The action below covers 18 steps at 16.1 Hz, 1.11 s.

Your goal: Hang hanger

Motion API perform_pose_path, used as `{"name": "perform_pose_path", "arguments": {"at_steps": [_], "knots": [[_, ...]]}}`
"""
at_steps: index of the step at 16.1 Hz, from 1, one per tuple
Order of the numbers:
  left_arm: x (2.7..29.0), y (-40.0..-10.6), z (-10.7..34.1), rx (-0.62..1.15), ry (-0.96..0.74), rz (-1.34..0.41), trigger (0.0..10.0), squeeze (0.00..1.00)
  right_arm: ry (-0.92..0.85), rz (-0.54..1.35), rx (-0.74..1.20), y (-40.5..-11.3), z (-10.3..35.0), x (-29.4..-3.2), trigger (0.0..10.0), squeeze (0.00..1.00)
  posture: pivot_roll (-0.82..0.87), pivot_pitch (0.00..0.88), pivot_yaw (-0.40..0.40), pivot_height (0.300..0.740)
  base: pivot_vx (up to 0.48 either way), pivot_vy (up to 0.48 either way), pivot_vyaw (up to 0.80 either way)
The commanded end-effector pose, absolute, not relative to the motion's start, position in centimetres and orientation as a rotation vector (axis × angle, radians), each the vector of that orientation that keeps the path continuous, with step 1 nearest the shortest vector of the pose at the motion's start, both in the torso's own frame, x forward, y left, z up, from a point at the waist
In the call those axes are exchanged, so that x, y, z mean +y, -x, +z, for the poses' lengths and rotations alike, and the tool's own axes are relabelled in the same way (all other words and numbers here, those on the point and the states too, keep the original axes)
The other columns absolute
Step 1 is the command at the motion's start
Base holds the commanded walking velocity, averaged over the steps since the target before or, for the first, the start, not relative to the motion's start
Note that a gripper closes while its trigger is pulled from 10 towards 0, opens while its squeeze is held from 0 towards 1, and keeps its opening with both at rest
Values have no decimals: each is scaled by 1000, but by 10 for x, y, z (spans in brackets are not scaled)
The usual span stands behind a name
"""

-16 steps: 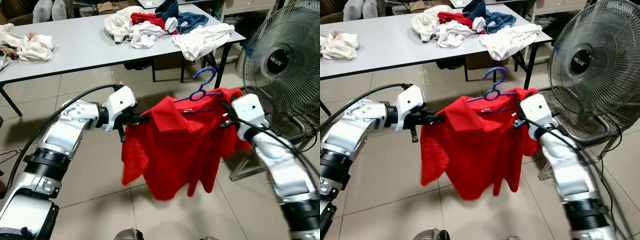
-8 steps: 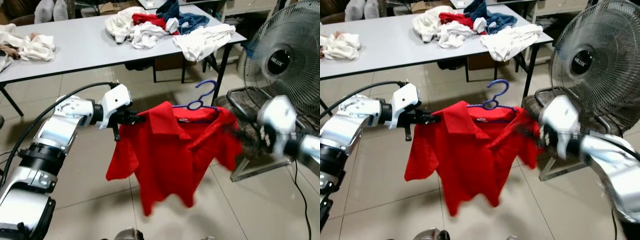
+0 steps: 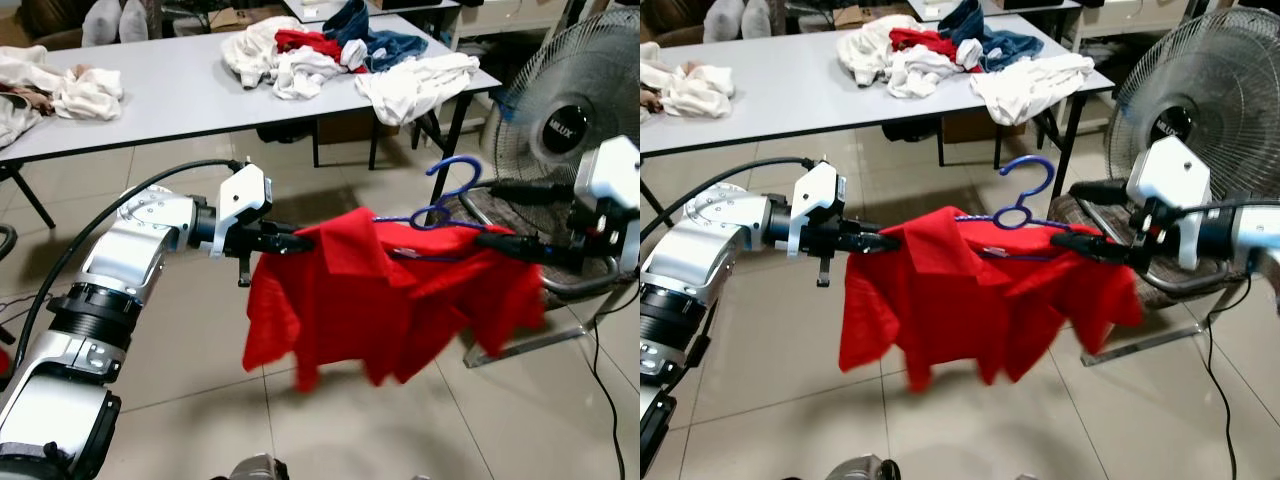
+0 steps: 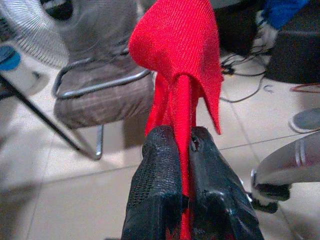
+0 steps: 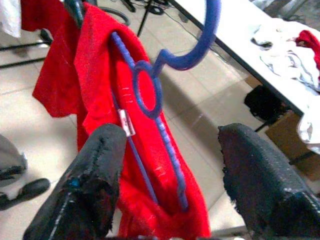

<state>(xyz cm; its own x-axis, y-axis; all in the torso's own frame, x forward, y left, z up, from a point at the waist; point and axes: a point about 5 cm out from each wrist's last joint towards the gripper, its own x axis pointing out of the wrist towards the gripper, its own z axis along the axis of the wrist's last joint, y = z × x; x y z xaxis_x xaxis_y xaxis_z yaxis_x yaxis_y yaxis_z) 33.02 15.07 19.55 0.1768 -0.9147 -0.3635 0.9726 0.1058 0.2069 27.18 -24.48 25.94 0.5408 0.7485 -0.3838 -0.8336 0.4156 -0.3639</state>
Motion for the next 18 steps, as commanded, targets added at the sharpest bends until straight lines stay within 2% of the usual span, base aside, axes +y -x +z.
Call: {"name": "perform_pose_path", "arguments": {"at_steps": [1, 2, 5, 7, 8, 9, 18], "knots": [[151, -329, 206, 111, -433, -1413, 0, 0, 543, 1034, 163, -274, 262, -245, 10000, 737, -21, 0, 46, 740, 0, 0, 0], [149, -327, 208, 110, -428, -1435, 0, 0, 488, 1106, 154, -277, 265, -244, 10000, 0, -17, 0, 42, 740, 0, 0, 0], [142, -325, 213, 105, -448, -1484, 0, 0, 436, 1273, 206, -290, 260, -233, 10000, 0, -2, 0, 27, 740, 0, 0, 0], [139, -325, 216, 103, -462, -1492, 0, 0, 416, 1310, 224, -298, 256, -226, 10000, 0, 3, 0, 23, 740, 0, 0, 0], [137, -325, 218, 98, -466, -1499, 0, 0, 405, 1328, 242, -304, 251, -220, 2471, 0, 5, 0, 22, 740, 0, 0, 0], [135, -325, 220, 92, -464, -1508, 0, 0, 393, 1352, 275, -308, 246, -216, 0, 0, 11, 0, 20, 740, 0, 0, 0], [133, -327, 227, 73, -474, -1517, 0, 0, 351, 1432, 385, -315, 241, -213, 0, 0, 5, 0, 29, 740, 0, 0, 0]]}}
